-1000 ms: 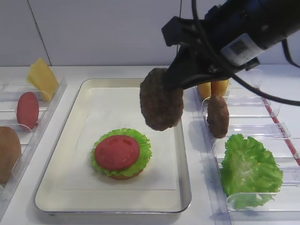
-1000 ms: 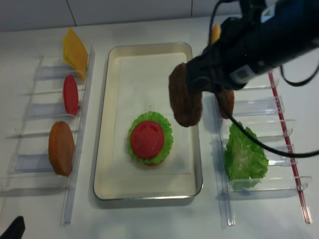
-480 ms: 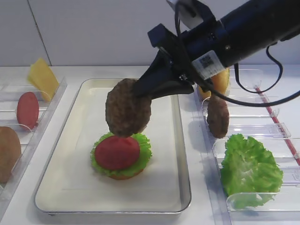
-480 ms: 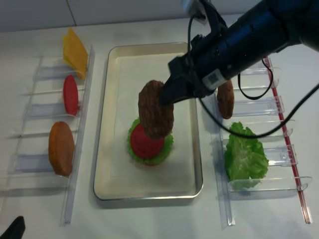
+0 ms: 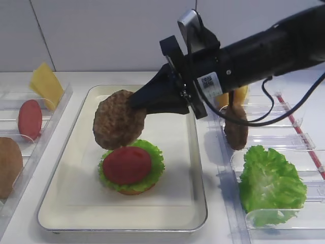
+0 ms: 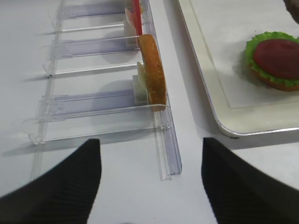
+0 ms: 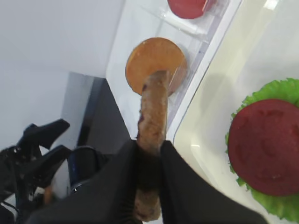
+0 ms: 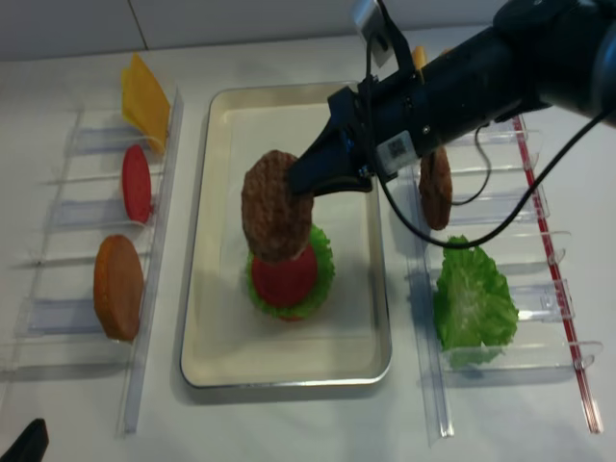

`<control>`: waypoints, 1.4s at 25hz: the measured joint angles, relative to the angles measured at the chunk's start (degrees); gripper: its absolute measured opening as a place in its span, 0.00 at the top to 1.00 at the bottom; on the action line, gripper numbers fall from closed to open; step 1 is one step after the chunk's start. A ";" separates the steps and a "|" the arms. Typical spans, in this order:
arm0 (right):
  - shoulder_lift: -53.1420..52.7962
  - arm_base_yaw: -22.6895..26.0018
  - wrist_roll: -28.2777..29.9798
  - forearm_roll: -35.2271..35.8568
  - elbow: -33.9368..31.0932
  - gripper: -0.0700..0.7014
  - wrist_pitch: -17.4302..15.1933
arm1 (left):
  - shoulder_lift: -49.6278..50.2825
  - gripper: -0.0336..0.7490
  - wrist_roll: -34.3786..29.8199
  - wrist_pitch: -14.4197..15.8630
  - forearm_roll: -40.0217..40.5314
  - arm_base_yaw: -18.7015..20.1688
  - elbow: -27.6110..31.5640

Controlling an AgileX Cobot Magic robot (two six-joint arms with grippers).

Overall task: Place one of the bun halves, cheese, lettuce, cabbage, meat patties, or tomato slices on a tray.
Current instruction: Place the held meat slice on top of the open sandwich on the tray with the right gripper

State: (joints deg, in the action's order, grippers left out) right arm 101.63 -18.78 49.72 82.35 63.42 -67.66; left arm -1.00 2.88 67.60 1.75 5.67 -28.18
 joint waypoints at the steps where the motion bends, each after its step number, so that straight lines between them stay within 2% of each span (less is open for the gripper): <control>1: 0.58 0.00 1.17 2.12 -1.01 0.72 0.22 | 0.00 0.42 0.00 0.00 0.00 0.00 0.00; 6: 3.13 0.00 7.17 7.50 -6.63 0.72 1.13 | 0.00 0.42 0.00 0.00 0.00 0.00 0.00; 10: 4.28 0.00 9.47 9.65 -7.81 0.72 1.34 | 0.00 0.42 0.00 0.00 0.00 0.00 0.00; 32: 11.07 0.00 10.41 11.47 -8.22 0.72 1.67 | 0.00 0.42 0.00 0.00 0.00 0.00 0.00; 35: 11.07 0.00 11.07 11.47 -8.22 0.69 1.67 | 0.00 0.42 0.00 0.00 0.00 0.00 0.00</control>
State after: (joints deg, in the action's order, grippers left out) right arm 112.70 -18.78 60.78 93.82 55.20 -65.99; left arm -1.00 2.88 67.60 1.75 5.67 -28.18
